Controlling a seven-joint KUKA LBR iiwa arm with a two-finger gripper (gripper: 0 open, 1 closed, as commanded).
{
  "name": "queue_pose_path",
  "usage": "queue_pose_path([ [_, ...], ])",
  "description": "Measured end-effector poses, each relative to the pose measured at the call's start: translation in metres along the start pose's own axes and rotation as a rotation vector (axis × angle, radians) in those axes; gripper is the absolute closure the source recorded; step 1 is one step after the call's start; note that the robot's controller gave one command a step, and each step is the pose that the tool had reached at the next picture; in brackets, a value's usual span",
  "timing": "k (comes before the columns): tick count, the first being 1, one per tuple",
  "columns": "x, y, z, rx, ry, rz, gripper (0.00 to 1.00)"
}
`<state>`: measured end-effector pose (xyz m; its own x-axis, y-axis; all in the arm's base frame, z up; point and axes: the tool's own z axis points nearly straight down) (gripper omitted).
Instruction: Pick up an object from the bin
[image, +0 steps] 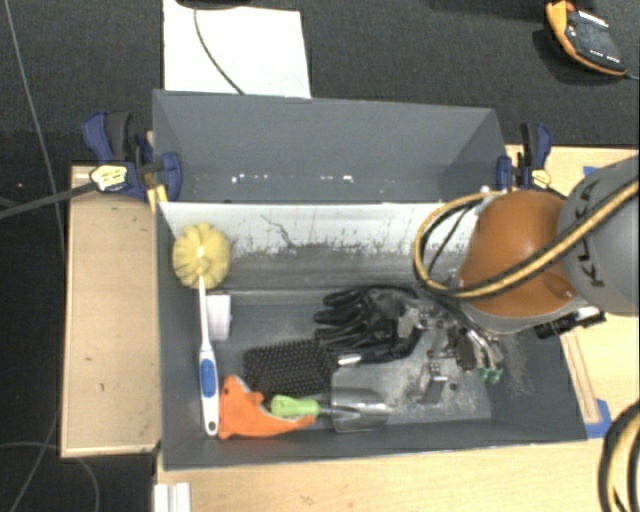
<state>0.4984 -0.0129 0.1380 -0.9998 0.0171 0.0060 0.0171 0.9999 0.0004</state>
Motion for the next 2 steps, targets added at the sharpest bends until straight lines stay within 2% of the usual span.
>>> queue_pose_path([
  [1, -0.002, 0.000, -0.004, 0.000, -0.008, -0.001, 0.00],
  [2, -0.078, 0.056, 0.068, -0.002, -0.003, 0.042, 0.00],
])
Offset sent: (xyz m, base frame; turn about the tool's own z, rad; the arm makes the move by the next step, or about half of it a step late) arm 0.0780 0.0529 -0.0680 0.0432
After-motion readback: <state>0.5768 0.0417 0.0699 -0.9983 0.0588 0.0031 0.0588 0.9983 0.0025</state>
